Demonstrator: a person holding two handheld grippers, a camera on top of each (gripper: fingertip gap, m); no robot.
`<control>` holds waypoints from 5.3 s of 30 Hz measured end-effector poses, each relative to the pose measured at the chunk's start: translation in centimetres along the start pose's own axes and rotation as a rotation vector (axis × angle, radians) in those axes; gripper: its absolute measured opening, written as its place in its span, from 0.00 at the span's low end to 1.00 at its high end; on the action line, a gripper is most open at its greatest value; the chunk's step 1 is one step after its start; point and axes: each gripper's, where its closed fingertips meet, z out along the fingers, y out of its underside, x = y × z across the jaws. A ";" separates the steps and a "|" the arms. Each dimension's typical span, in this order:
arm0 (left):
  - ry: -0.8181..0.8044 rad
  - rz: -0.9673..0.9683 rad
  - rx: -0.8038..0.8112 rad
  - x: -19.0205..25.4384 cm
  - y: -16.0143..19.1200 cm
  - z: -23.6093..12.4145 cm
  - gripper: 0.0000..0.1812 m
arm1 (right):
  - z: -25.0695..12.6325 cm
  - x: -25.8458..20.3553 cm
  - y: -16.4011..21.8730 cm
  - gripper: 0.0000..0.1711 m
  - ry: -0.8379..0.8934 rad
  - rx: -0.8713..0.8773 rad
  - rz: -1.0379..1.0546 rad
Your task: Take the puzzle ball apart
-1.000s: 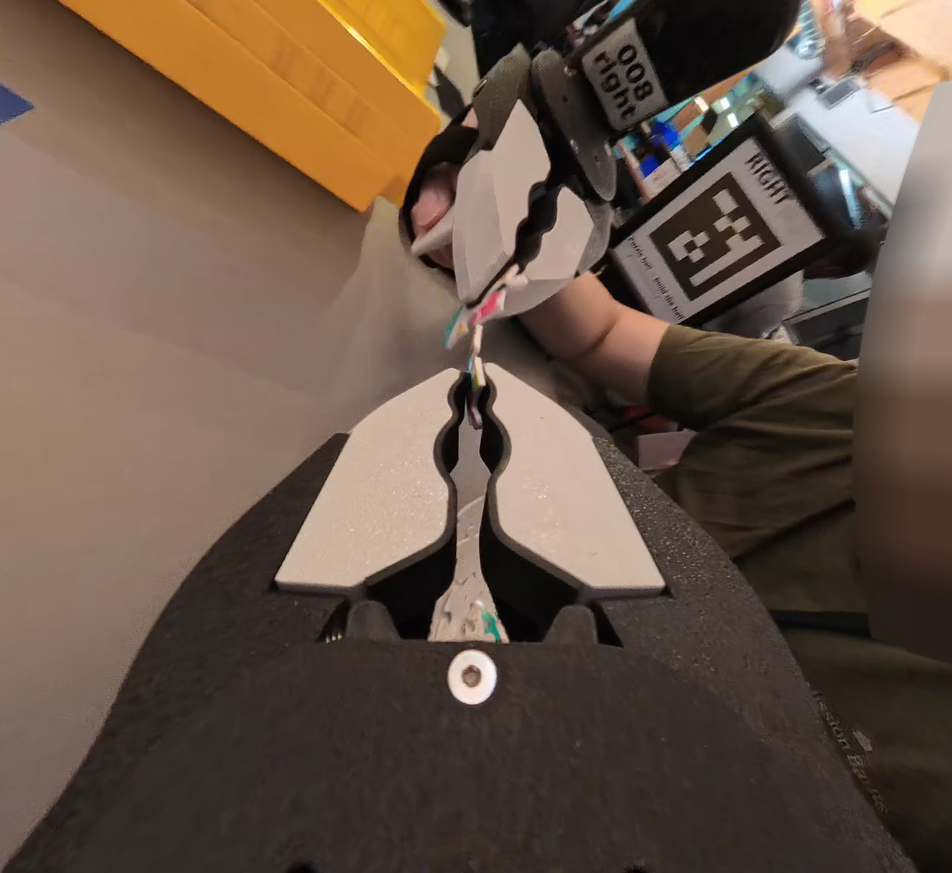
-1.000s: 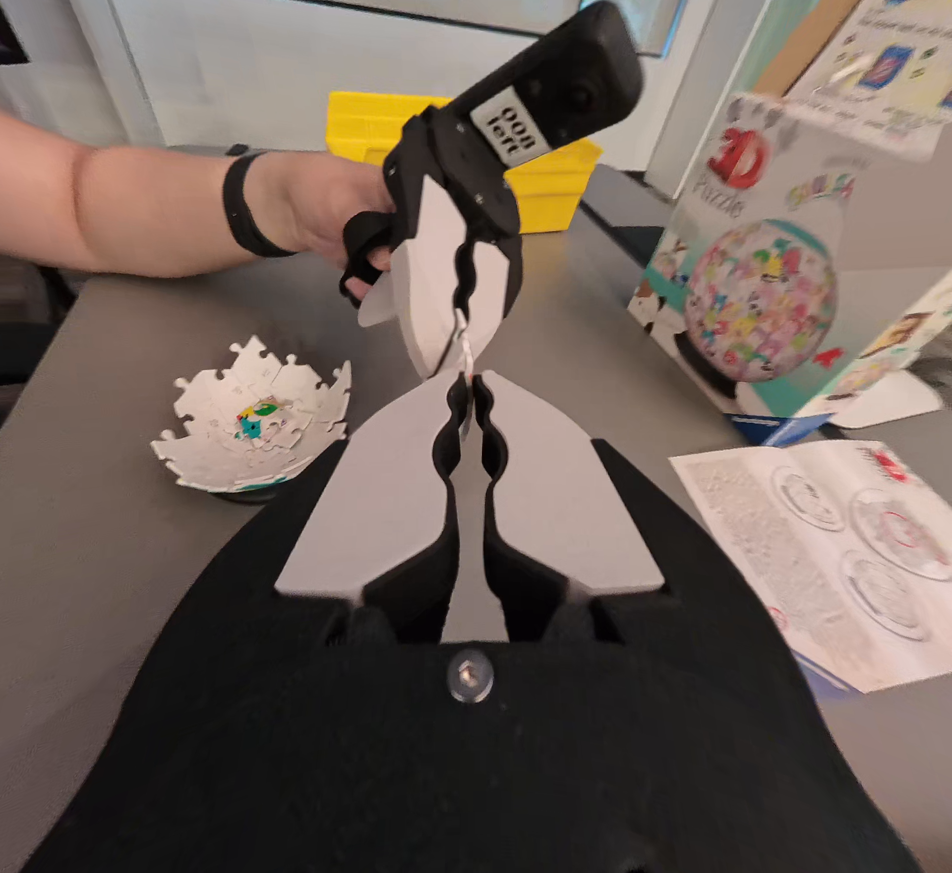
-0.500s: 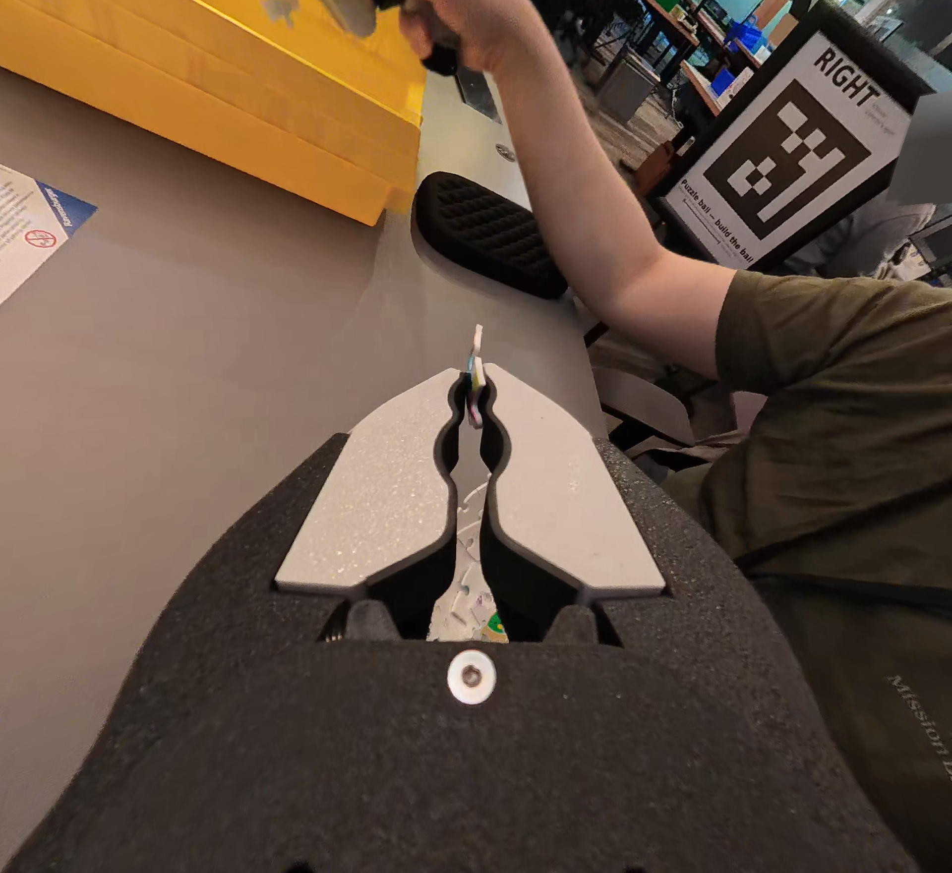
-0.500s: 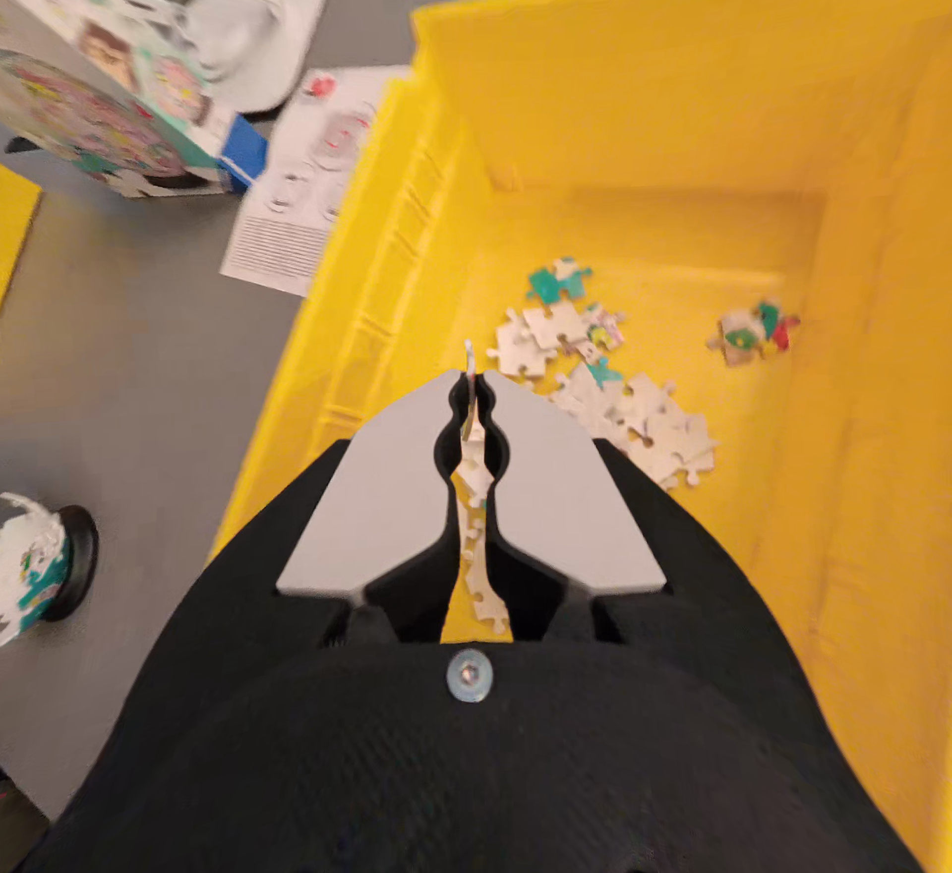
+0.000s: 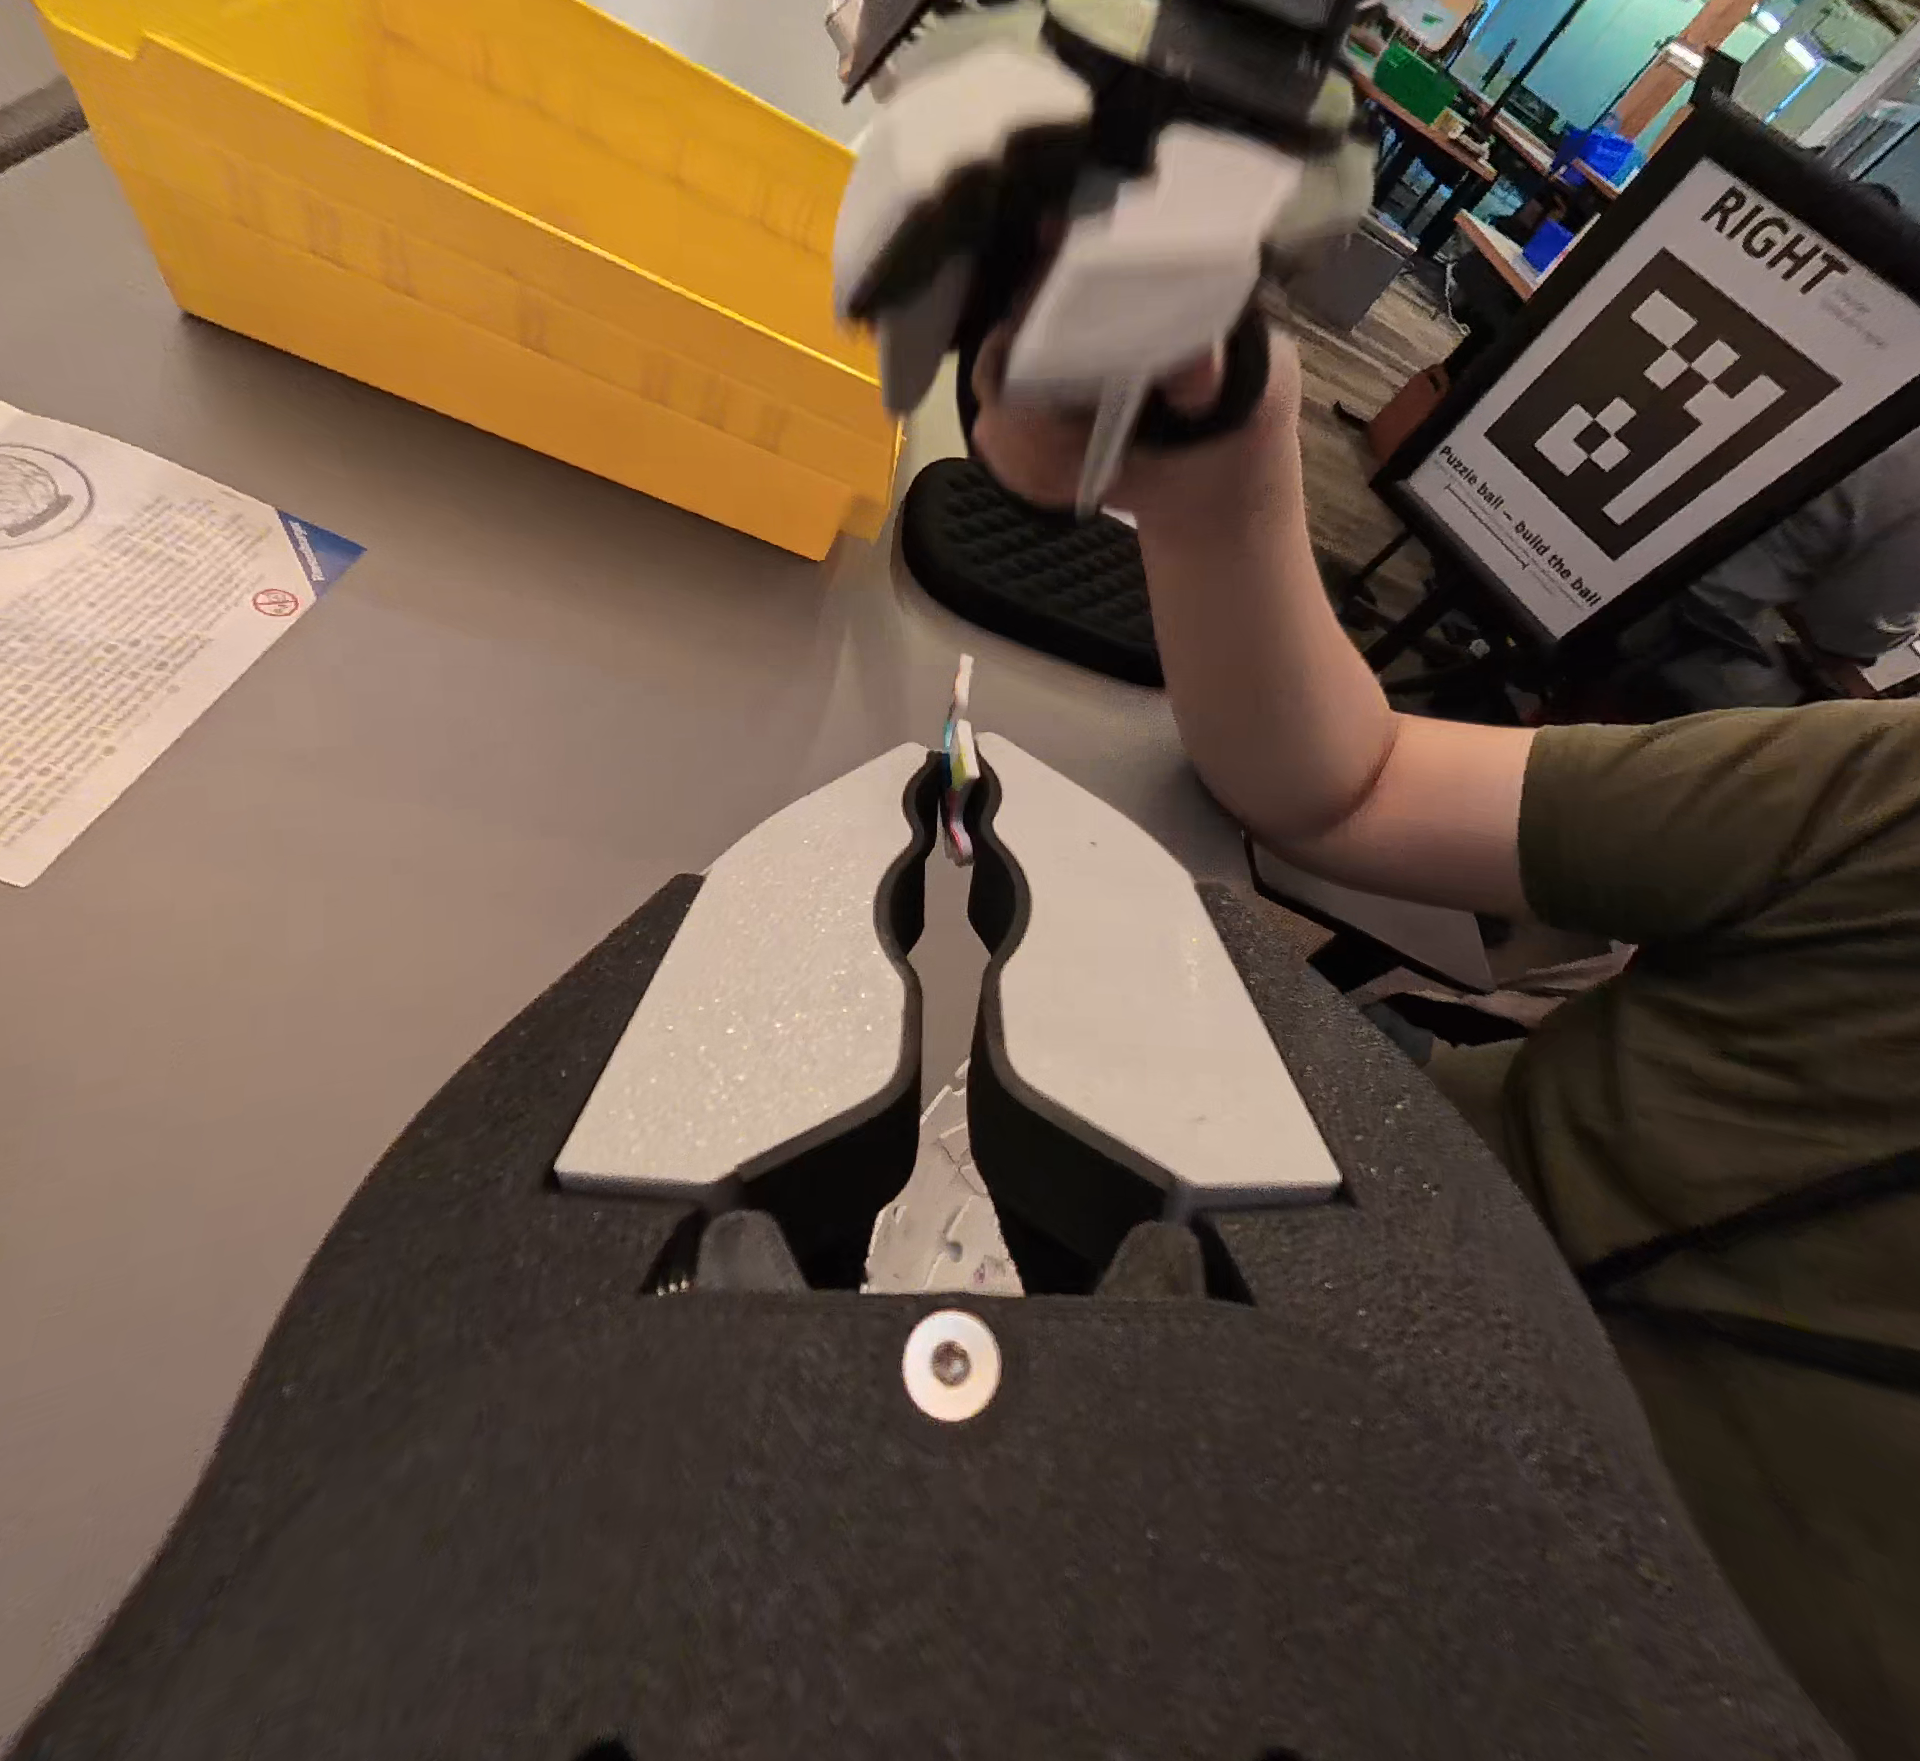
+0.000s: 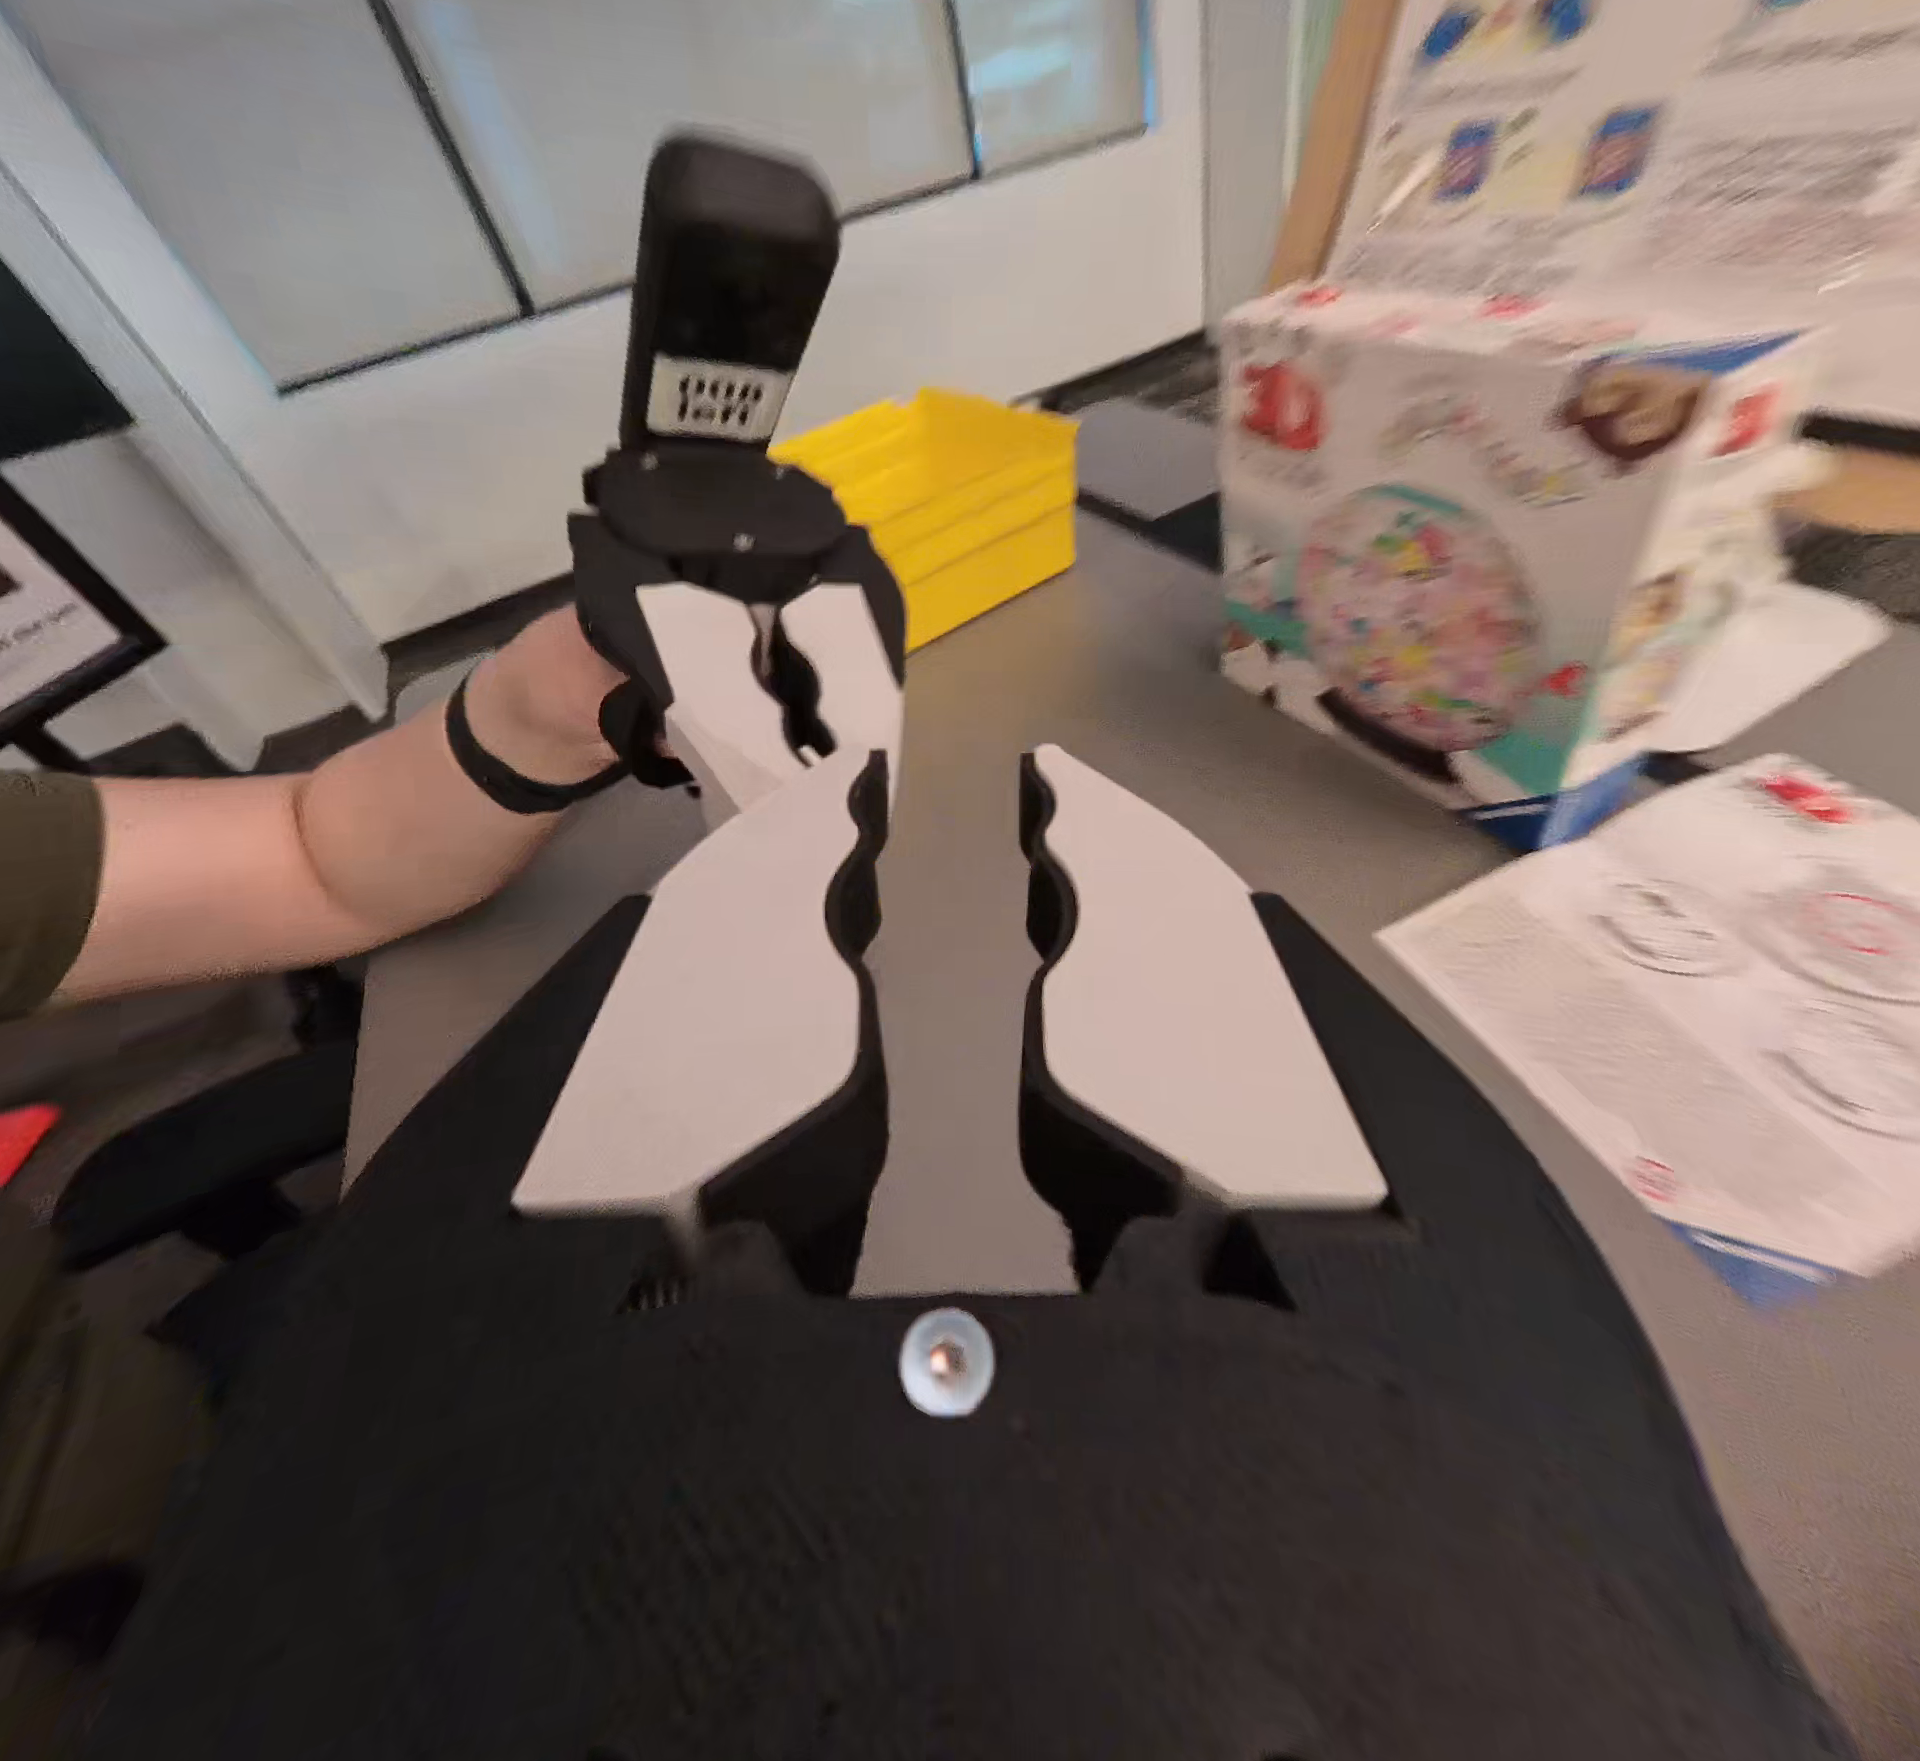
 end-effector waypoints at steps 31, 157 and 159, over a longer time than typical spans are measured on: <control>-0.048 0.052 -0.106 -0.1 0.6 -2.2 0.14 | -16.9 9.8 -4.7 0.01 0.588 0.153 0.018; -0.115 -0.111 -0.210 -1.8 13.2 -3.5 0.12 | -3.4 1.3 2.7 0.16 0.001 -0.144 -0.040; -0.108 -0.120 -0.236 -1.7 13.7 -3.3 0.13 | -0.2 -1.3 6.6 0.16 -0.135 -0.329 -0.021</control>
